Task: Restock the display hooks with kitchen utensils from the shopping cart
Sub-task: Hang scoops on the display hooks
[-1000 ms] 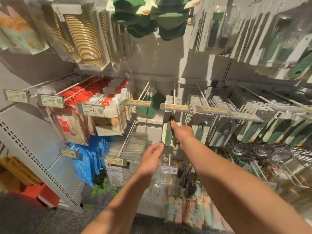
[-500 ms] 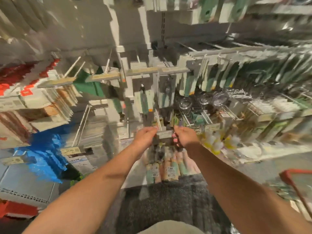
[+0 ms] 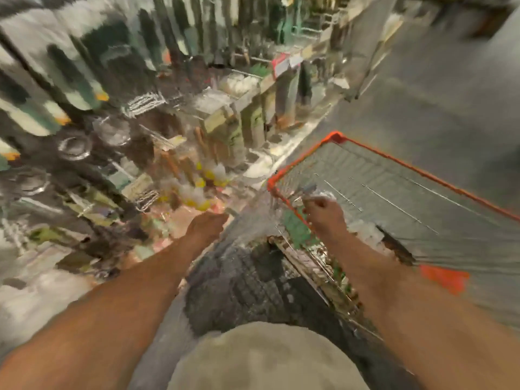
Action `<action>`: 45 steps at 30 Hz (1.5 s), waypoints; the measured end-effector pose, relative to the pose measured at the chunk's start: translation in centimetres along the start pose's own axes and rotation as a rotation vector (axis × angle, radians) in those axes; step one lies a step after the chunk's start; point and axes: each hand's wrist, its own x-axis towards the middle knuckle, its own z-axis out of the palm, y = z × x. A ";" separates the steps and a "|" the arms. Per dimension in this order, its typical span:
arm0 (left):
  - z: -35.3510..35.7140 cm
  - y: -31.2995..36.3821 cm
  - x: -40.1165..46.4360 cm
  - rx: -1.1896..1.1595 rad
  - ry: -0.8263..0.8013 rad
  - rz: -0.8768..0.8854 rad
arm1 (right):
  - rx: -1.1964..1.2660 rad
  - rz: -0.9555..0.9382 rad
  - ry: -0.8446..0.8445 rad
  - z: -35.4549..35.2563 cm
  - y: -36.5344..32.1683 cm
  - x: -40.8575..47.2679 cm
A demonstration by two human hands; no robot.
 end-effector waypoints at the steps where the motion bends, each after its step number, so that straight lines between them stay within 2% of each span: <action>1: 3.0 1.5 0.7 0.068 -0.048 0.017 | 0.010 0.035 0.055 -2.5 1.6 0.9; 7: 16.9 9.0 2.2 0.149 -0.266 0.107 | 0.079 0.247 0.229 -10.6 9.0 3.4; 11: 23.3 10.8 3.8 0.353 -0.485 0.220 | 0.138 0.372 0.302 -12.9 13.2 4.4; 15: 26.3 10.6 8.1 0.530 -0.611 0.152 | 0.186 0.530 0.367 -13.5 15.4 5.2; 20: 27.9 9.7 13.0 0.662 -0.629 -0.022 | 0.203 0.745 0.330 -13.3 16.8 5.6; 26: 29.4 9.4 17.3 0.810 -0.770 -0.059 | 0.243 0.872 0.372 -11.7 18.7 5.7; 30: 31.4 8.7 18.6 0.805 -0.679 -0.106 | 0.260 0.910 0.353 -10.3 20.3 6.4; 36: 33.9 6.4 20.7 0.893 -0.577 -0.055 | 0.202 0.915 0.225 -10.3 23.6 10.2; 38: 34.7 5.6 21.2 0.857 -0.513 -0.085 | 0.191 0.914 0.217 -10.2 25.2 11.5; 45: 37.6 2.8 23.6 0.766 -0.441 -0.183 | 0.196 0.968 0.247 -10.0 30.0 14.4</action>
